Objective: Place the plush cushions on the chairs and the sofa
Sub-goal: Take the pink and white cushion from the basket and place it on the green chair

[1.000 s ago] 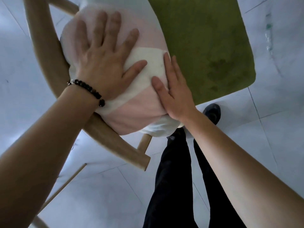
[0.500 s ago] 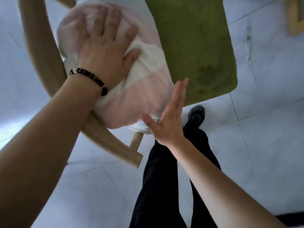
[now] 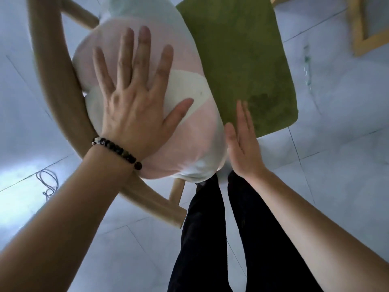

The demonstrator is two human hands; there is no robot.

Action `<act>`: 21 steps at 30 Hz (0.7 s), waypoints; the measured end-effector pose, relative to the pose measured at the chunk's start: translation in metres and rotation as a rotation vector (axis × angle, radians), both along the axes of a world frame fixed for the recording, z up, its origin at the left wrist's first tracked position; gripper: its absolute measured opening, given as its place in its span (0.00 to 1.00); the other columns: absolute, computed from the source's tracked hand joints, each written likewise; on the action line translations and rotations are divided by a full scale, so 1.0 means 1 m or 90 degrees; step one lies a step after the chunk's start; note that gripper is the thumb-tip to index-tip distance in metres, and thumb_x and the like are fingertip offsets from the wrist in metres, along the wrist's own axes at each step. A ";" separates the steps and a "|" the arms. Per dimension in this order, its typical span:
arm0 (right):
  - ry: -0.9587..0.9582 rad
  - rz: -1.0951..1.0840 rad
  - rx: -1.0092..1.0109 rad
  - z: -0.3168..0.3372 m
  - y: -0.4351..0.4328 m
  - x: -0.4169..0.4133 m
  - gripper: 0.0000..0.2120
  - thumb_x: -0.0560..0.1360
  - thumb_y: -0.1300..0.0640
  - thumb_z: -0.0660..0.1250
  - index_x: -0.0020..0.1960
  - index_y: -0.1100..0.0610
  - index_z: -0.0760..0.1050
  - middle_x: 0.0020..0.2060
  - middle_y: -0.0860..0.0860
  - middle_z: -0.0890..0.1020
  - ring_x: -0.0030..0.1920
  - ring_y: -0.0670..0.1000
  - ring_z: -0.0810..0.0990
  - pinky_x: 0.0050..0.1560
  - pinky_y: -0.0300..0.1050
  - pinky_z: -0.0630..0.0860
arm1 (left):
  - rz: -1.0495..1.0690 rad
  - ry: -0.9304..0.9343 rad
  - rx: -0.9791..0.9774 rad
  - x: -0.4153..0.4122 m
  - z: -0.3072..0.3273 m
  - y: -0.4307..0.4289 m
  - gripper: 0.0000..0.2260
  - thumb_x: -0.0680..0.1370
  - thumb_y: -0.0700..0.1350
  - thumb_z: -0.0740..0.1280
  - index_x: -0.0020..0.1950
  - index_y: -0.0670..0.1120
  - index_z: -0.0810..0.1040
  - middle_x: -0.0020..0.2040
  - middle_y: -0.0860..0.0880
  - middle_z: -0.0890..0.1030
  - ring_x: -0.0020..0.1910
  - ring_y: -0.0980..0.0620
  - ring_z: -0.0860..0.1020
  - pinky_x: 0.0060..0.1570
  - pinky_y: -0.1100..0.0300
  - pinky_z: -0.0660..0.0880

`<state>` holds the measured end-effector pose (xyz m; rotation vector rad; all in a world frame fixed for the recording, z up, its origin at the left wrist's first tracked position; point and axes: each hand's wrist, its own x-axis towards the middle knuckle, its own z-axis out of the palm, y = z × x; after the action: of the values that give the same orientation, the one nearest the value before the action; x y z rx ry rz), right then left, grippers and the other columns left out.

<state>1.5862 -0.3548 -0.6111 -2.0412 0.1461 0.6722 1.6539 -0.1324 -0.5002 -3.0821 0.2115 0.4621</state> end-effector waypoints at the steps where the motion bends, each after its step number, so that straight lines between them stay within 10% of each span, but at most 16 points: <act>1: 0.002 -0.039 0.023 0.001 0.011 0.023 0.30 0.84 0.41 0.47 0.83 0.51 0.48 0.83 0.48 0.50 0.82 0.45 0.48 0.75 0.40 0.48 | 0.007 0.004 0.004 -0.010 -0.001 -0.001 0.41 0.79 0.70 0.53 0.82 0.44 0.52 0.82 0.37 0.49 0.81 0.36 0.47 0.73 0.28 0.43; 17: -0.044 0.072 0.071 -0.018 0.105 0.196 0.31 0.85 0.41 0.47 0.82 0.56 0.52 0.82 0.55 0.57 0.82 0.52 0.53 0.81 0.48 0.50 | 0.031 0.022 0.035 -0.046 -0.014 0.001 0.48 0.75 0.73 0.58 0.82 0.41 0.53 0.81 0.35 0.51 0.81 0.34 0.49 0.75 0.30 0.45; 21: -0.131 0.153 0.138 -0.005 0.139 0.219 0.16 0.80 0.40 0.53 0.55 0.47 0.75 0.51 0.42 0.80 0.51 0.34 0.77 0.56 0.32 0.70 | 0.032 0.027 0.033 -0.044 -0.016 0.001 0.48 0.75 0.73 0.57 0.82 0.41 0.51 0.81 0.35 0.50 0.81 0.34 0.48 0.75 0.30 0.44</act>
<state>1.8052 -0.2156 -0.6164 -1.9184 -0.2843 0.5911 1.6100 -0.1317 -0.5166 -3.0352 0.1206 0.5274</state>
